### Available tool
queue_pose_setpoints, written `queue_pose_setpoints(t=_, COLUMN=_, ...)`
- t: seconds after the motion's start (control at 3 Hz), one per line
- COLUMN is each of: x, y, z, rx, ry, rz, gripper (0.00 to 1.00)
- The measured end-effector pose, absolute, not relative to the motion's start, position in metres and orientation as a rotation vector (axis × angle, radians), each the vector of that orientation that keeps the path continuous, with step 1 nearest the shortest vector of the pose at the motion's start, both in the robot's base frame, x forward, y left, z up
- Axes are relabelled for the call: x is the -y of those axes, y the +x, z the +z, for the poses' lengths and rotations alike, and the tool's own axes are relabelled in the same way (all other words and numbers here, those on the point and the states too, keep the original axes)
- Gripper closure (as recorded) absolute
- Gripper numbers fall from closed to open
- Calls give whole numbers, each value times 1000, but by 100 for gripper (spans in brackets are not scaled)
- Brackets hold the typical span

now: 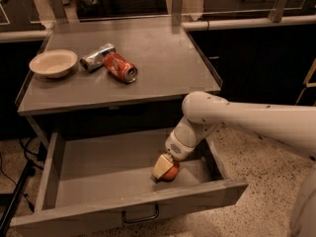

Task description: Place orange into top drawer

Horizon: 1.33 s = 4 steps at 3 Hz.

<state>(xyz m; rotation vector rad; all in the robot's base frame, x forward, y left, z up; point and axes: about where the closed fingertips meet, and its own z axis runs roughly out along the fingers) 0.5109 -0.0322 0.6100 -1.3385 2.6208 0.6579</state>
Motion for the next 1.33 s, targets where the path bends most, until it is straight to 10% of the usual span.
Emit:
queue_pose_setpoints(t=0.33, x=33, y=510, z=608, rx=-2626, ry=-1331, rz=659, gripper=100)
queue_pose_setpoints(t=1.33, x=33, y=510, z=608, rx=-2626, ry=-1331, rz=659, gripper=35)
